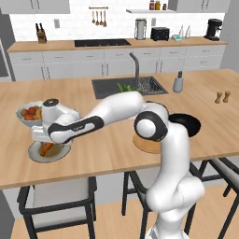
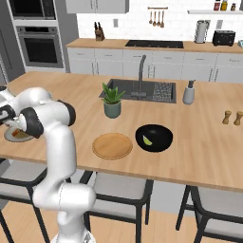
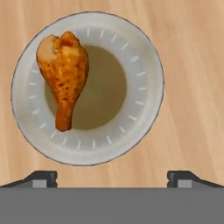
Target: Pick the chicken drumstick and lemon wedge from their plates and place them in the bowl. Then put the bowl in the fridge.
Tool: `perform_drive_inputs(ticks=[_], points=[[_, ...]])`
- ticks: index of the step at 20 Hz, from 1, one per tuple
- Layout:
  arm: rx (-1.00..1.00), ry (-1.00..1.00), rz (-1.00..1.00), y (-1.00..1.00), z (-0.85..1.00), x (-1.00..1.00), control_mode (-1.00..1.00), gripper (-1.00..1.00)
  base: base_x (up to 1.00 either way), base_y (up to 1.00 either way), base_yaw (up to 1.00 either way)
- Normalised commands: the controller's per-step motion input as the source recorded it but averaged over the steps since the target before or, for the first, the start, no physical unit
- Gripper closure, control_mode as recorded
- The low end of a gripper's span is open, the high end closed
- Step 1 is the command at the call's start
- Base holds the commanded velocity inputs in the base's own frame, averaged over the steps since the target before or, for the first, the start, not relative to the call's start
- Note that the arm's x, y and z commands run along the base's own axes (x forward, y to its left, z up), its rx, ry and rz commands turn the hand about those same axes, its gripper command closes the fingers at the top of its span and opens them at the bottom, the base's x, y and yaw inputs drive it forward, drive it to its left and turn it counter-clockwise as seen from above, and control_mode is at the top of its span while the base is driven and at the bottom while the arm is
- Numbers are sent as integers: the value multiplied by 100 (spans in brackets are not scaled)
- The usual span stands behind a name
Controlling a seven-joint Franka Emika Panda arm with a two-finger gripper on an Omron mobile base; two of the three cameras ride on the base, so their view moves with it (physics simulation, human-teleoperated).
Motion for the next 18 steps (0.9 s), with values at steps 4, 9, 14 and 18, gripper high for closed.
perform_drive_inputs(ticks=[4,9,14,18], points=[[0,6,0,13,-37,35,-100,-100,0,0,0],[0,5,0,1,-28,38,-100,-100,0,0,0],[0,4,0,9,-35,26,-100,-100,0,0,0],[0,0,0,16,-31,22,-100,-100,0,0,0]])
